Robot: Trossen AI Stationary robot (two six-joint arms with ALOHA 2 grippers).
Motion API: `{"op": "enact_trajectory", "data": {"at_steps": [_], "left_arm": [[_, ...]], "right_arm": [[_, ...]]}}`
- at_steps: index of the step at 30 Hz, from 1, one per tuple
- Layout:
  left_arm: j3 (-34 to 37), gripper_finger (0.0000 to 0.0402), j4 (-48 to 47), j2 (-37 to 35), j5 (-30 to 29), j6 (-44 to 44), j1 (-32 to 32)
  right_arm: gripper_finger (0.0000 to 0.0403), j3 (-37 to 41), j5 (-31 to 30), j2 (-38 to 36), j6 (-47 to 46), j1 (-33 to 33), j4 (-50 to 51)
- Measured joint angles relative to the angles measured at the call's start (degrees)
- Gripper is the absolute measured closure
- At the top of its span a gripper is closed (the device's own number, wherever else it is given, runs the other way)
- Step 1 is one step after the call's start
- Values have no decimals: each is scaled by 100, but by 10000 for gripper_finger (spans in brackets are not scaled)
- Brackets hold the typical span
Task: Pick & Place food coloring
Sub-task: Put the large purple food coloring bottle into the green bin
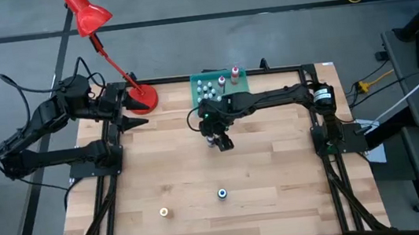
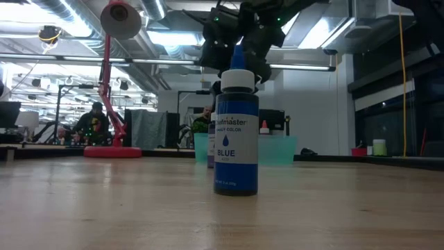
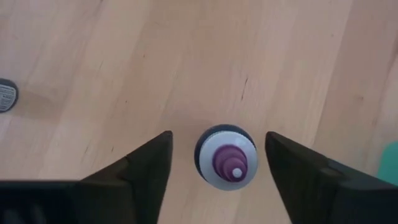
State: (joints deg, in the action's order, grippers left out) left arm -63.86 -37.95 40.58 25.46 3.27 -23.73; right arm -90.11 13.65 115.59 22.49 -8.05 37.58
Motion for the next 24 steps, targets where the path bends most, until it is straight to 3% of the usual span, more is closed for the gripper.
{"op": "enact_trajectory", "data": {"at_steps": [11, 18, 24], "left_arm": [[0, 190, 2, 0, -3, 0, 0], [0, 190, 2, 0, -5, 0, 0], [0, 190, 2, 0, -7, -1, 0]], "right_arm": [[277, 0, -3, 0, -79, -3, 6], [282, -4, -8, -217, -117, -7, 209], [282, -840, -202, -758, -103, -7, 1499]]}}
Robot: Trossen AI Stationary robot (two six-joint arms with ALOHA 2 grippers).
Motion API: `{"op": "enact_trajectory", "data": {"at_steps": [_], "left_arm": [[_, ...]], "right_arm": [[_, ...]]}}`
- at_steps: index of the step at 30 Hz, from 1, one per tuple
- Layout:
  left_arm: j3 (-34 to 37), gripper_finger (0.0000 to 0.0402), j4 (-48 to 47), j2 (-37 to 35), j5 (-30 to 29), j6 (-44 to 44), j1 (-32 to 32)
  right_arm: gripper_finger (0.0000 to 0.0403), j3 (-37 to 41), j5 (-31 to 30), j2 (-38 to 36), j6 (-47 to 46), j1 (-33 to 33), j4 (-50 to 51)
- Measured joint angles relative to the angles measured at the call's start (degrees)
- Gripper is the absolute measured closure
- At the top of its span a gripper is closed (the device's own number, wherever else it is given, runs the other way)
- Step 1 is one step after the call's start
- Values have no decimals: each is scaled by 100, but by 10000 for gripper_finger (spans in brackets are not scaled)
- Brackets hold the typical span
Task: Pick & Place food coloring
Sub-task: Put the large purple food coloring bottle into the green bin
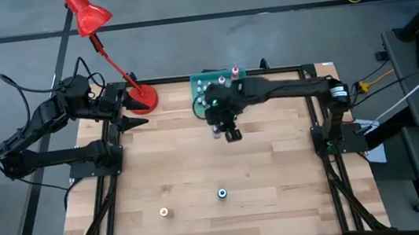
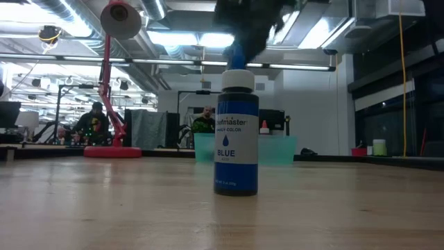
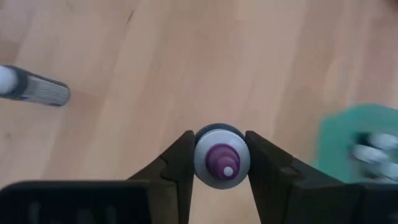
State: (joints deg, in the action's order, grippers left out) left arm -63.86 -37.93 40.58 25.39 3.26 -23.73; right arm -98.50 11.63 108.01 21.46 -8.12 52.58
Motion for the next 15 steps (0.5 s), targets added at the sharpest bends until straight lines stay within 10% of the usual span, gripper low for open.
{"op": "enact_trajectory", "data": {"at_steps": [15], "left_arm": [[0, 190, 2, 0, -22, -104, 1]], "right_arm": [[278, -2742, -605, -409, -375, -247, 2572]]}}
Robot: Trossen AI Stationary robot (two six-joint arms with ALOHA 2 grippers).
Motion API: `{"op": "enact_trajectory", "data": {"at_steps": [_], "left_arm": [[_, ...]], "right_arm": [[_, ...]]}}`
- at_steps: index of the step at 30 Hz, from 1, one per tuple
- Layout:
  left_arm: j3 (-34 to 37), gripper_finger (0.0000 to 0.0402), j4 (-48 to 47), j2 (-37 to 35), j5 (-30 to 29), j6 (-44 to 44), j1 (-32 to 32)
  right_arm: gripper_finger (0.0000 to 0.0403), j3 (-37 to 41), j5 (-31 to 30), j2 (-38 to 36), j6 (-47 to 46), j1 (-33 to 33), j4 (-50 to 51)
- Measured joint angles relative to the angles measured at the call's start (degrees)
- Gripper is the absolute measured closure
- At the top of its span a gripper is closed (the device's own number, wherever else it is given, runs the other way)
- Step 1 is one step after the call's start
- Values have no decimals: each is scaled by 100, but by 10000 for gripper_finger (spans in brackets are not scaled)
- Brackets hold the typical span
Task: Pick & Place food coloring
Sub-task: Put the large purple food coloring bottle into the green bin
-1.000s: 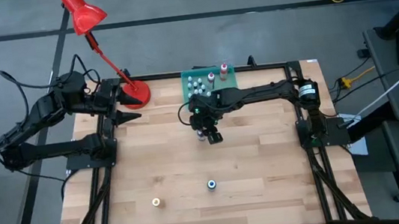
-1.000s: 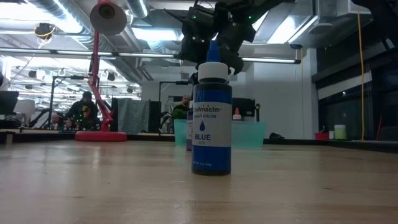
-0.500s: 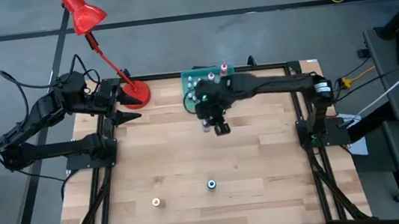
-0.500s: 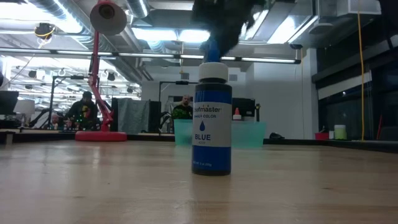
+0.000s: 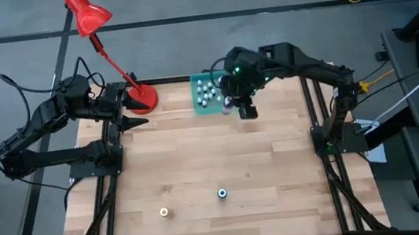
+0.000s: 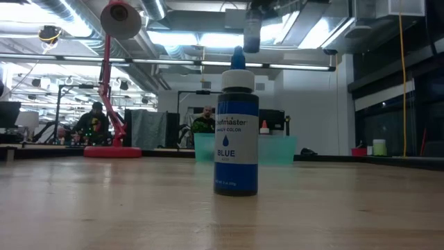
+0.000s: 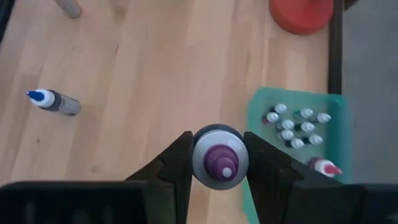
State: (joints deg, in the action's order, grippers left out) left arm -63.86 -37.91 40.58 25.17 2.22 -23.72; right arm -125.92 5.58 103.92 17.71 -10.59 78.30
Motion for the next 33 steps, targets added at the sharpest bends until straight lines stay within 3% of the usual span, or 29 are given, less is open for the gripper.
{"op": "enact_trajectory", "data": {"at_steps": [7, 13, 19, 26, 33], "left_arm": [[0, 190, 0, 0, 0, 2, -1], [0, 190, 0, 0, 0, 2, -1], [0, 190, -1, 2, -17, 20, 0], [0, 190, -2, 0, -322, 111, 2], [0, 190, 0, 7, -476, 153, 0]], "right_arm": [[277, -156, -15, 0, 285, -670, 357], [279, 258, 227, 0, 755, -1430, 234], [278, 1505, 847, 2, 832, -2114, -648], [277, 3119, 851, 8, 1090, -2591, -1826], [277, 4087, 860, 7, 1085, -2797, -2950]]}}
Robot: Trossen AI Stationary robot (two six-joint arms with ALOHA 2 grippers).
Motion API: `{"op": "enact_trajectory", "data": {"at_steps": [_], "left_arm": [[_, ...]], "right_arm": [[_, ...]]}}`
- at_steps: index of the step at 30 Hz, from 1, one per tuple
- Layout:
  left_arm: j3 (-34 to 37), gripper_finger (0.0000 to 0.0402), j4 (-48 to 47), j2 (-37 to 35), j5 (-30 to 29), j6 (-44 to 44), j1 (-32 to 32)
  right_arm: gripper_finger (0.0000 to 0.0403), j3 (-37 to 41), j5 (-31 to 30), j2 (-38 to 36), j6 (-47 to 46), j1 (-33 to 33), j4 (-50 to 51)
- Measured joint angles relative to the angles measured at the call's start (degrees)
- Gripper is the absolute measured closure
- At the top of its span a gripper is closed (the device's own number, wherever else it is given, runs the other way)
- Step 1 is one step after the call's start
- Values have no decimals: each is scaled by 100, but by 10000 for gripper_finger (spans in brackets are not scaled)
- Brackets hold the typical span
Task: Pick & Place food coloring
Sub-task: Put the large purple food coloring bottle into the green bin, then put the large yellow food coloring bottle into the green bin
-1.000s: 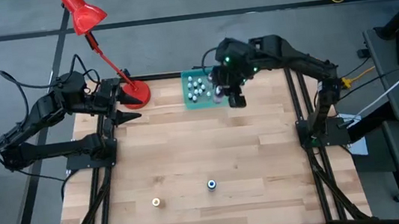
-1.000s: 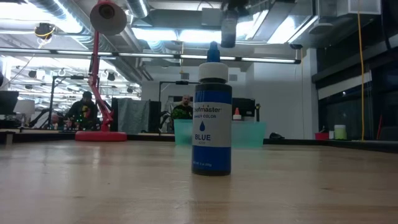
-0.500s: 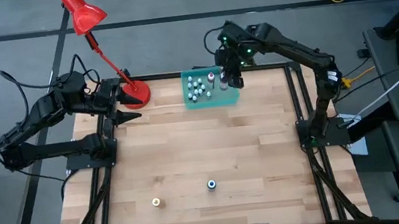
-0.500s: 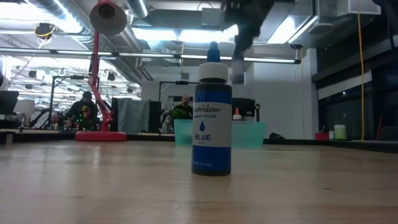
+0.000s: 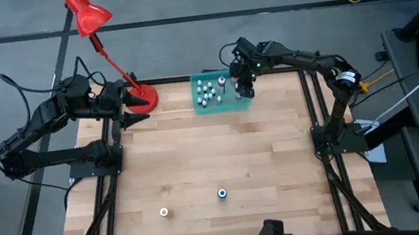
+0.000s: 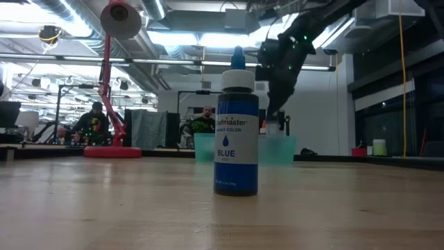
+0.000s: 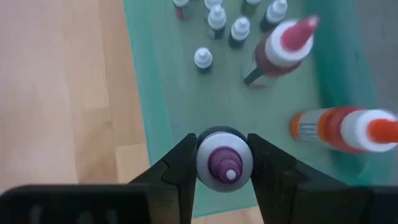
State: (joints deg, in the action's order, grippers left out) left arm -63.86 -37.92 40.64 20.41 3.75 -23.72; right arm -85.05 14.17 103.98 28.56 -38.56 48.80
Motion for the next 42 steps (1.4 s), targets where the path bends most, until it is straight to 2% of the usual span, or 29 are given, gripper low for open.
{"op": "enact_trajectory", "data": {"at_steps": [7, 16, 26, 31, 42], "left_arm": [[0, 190, 0, 2, -290, 57, 0], [0, 190, 3, 67, -292, 105, 2], [0, 190, 1, 177, -289, 105, 0], [0, 190, 45, 158, -287, 133, 1], [2, 190, -39, 28, -218, 156, 0]], "right_arm": [[277, 836, 9, 0, 4, 6, -695], [273, 1064, 48, -28, -20, 4, -1059], [219, 1073, -22, -15, -285, 4, -1049], [211, 701, -142, 19, -298, 8, -518], [210, -1027, -131, 7, -426, 301, 1012]]}}
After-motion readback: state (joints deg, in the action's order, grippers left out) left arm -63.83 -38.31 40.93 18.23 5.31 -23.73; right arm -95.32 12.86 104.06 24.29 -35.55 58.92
